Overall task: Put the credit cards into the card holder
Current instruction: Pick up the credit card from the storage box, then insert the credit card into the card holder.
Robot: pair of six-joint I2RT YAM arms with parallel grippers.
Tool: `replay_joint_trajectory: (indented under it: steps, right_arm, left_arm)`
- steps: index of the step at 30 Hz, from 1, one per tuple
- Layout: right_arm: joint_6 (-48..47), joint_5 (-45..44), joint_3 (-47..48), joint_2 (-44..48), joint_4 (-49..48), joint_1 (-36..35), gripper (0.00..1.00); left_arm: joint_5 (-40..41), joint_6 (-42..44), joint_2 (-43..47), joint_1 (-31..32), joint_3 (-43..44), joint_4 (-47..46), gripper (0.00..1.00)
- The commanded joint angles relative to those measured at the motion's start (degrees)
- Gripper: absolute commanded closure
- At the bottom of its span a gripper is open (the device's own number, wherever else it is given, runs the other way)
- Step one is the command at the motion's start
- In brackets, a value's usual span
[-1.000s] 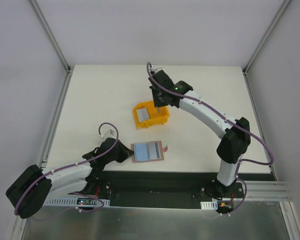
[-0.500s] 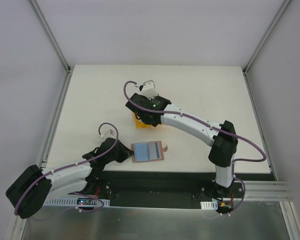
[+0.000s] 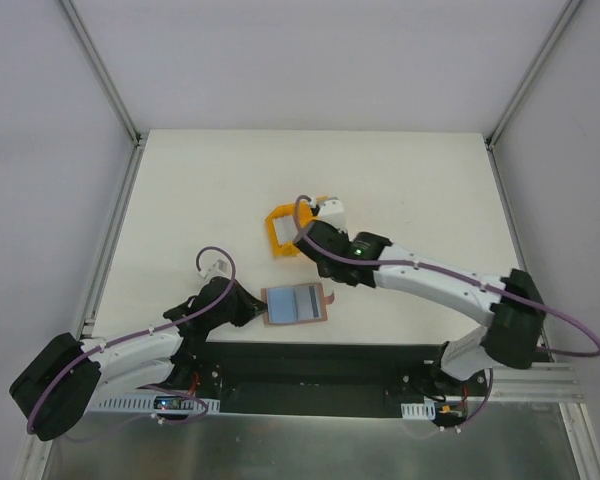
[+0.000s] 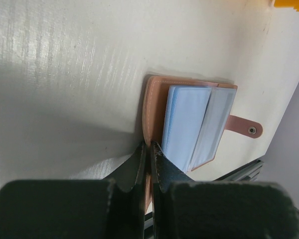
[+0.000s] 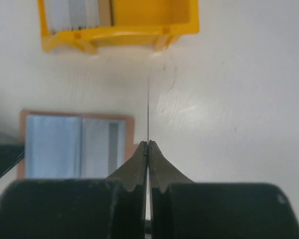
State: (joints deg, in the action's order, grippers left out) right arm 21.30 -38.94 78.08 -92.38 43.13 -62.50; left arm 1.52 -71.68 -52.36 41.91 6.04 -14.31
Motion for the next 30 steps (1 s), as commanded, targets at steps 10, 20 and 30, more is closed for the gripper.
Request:
replay_joint_trajectory:
  steps: [10, 20, 30]
  right_arm:
    - [12.8, 47.6, -36.0, 14.0, -46.6, 7.7, 1.0]
    - [15.3, 53.2, -42.9, 9.3, -59.6, 11.2, 1.0]
    - [13.9, 57.4, -44.6, 5.7, -63.0, 15.7, 0.99]
  left_arm:
    - [0.5, -0.7, -0.7, -0.3, -1.9, 2.0, 1.0]
    - [0.9, -1.3, -3.0, -0.3, -1.8, 1.2, 1.0]
    - [0.8, -0.9, -3.3, -0.3, -1.8, 1.1, 1.0]
